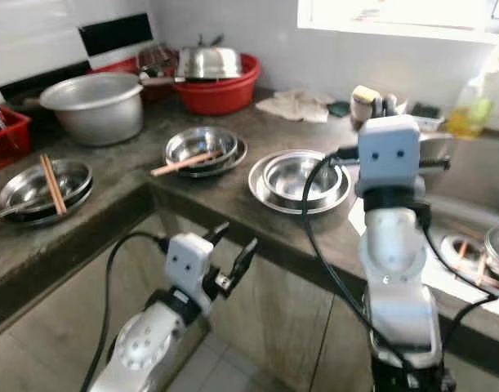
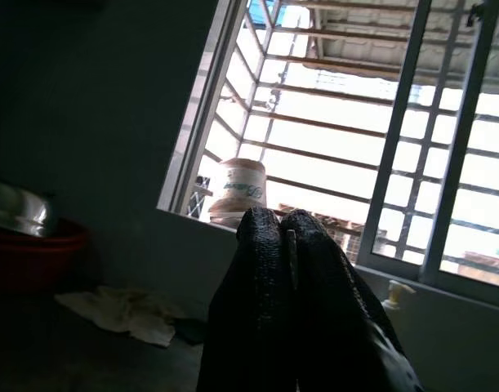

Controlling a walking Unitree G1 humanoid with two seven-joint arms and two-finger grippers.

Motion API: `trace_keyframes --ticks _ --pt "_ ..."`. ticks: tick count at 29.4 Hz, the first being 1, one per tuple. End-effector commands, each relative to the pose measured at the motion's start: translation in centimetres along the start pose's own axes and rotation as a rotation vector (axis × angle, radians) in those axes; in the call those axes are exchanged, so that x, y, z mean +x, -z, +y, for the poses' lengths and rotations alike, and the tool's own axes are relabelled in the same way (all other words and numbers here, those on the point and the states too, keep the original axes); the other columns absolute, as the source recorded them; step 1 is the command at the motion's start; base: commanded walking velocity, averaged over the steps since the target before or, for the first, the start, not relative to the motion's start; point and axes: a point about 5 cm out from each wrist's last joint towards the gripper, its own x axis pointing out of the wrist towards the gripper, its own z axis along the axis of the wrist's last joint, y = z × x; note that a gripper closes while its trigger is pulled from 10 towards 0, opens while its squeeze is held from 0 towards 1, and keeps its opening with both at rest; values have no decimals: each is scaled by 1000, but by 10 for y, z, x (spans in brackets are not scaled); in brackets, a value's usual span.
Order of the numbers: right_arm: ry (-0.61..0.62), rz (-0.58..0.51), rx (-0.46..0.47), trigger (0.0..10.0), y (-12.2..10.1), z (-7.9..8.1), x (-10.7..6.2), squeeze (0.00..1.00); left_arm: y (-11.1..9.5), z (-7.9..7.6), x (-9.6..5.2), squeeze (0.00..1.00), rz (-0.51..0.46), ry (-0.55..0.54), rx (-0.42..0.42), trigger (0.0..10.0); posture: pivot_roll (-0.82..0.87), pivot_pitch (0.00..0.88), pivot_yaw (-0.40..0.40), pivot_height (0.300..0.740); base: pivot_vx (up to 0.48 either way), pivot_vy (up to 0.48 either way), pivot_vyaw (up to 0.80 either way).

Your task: Kitchen organization

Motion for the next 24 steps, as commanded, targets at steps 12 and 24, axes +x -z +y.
trace_keyframes --ticks 12,24 --pt "30 29 -46 10000 -2 -6 -4 0 0 -3 4 0 -9 29 33 10000 -61 1 28 740 0 -131 -779" --pt "8 36 -29 10000 -4 -1 -1 0 1 0 6 0 -4 5 13 10000 -54 11 26 740 115 -218 -777"
